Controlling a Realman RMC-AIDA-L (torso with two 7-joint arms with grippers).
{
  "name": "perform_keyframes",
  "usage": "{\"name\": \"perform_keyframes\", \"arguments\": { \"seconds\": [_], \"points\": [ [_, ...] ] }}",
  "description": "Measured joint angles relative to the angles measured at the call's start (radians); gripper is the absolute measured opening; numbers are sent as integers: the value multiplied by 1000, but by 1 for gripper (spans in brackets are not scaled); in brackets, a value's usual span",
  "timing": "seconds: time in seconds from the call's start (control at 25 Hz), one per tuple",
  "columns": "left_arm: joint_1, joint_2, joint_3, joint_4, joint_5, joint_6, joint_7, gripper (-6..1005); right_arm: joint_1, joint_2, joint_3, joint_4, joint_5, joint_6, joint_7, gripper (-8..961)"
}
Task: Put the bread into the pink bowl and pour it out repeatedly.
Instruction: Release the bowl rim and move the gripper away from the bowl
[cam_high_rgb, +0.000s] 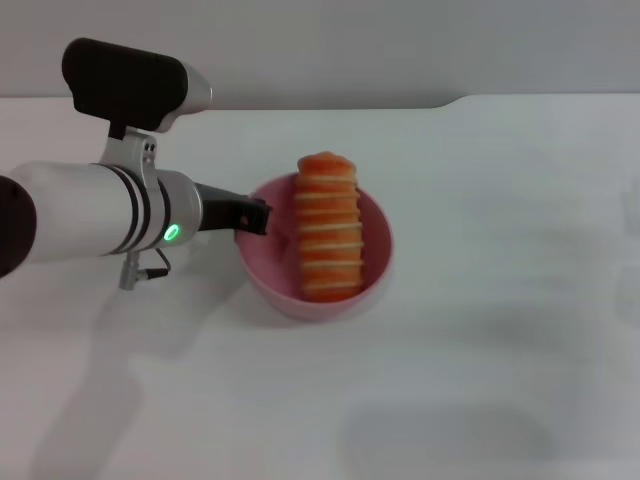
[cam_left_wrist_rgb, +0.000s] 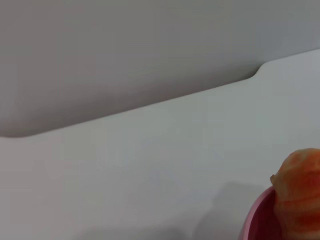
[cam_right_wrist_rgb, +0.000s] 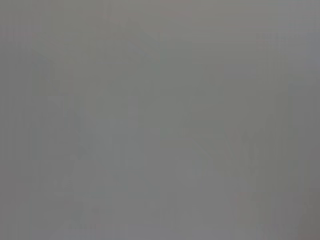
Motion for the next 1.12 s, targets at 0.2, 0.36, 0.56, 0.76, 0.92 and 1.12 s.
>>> {"name": "perform_keyframes", "arguments": {
  "seconds": [0.2,0.36,0.56,0.76,0.92,1.12],
  "points": [
    [3,-1,43,0,-5,-2,-36,92,6,0,-13,2,1,-2,0,738],
    [3,-1,71,-6,-14,17,-44,95,13,-1,-20,5,1,-3,0,738],
    [-4,-2,80,-23,-15,33,-50,98,19,-3,-26,7,1,-3,-2,738],
    [4,-2,87,-27,-25,51,-52,101,23,-5,-27,13,1,-4,-6,738],
    [5,-2,90,-34,-28,56,-52,104,28,-6,-28,19,1,-4,-7,738],
    [6,-2,93,-42,-34,60,-52,107,30,-6,-29,22,1,0,-7,738]
  ]
}}
